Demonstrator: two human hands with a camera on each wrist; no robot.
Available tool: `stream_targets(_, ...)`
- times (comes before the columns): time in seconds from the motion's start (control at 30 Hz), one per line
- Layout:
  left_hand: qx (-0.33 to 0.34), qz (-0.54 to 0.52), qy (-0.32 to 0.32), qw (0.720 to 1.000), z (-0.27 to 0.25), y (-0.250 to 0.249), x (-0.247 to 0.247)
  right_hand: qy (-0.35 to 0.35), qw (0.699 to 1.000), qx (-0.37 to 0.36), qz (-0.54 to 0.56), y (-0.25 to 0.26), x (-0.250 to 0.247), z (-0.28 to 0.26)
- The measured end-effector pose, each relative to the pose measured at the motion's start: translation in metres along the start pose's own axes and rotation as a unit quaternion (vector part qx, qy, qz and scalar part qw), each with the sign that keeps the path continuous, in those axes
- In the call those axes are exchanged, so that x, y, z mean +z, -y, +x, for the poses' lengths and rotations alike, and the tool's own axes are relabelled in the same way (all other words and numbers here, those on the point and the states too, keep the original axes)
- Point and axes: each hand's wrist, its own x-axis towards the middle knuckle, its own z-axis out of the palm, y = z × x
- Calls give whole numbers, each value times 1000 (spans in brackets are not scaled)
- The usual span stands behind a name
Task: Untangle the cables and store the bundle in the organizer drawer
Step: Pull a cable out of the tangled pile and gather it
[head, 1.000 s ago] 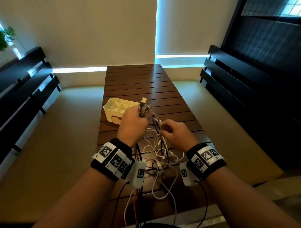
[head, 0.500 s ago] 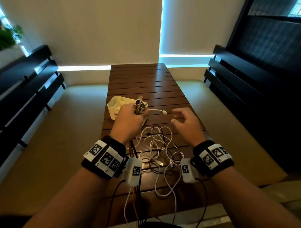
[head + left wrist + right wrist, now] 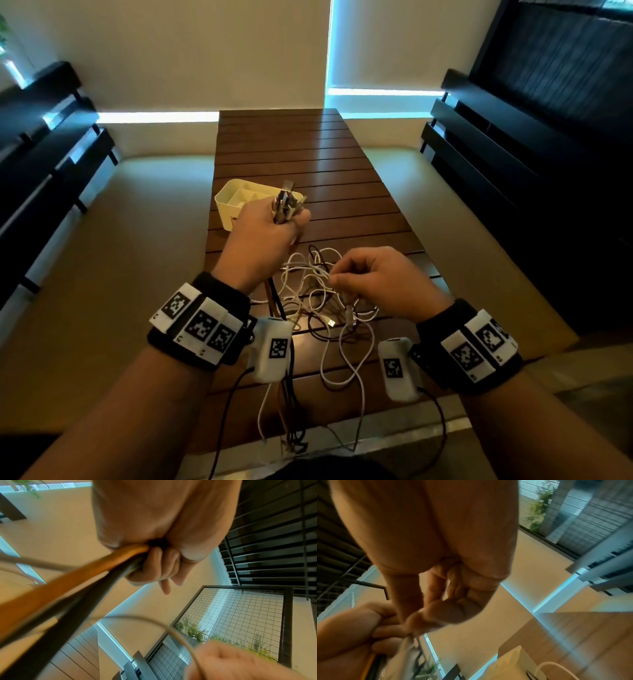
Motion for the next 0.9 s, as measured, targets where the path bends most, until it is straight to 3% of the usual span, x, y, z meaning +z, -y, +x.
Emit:
stream_targets(0.13,-23,-32,-3,999,-2,11,-13,139,986,91,27,-13,9,-22)
stream_targets(0.3,-22,-75,0,997,-7,19,-24,259,946,193,7,-34,33,-46)
stream_targets(0.43,-31,-89,10,995,-12,21,-27,352,892,256,-122,-45,45,-53)
stream_targets(0.53,-35,-101,20,994,-16,21,-30,291,899,232,-233,-42,42,-46)
stream_targets(0.63,-40,-108,24,993,-23,20,-34,229,914,202,-266,-34,41,-33)
stream_targets(0.8,-43,-120,30,991,-34,20,-41,47,978,141,-148,-34,75,2)
stream_targets(0.9,-43,-130,33,990,-39,20,-47,19,988,125,-87,-37,103,23)
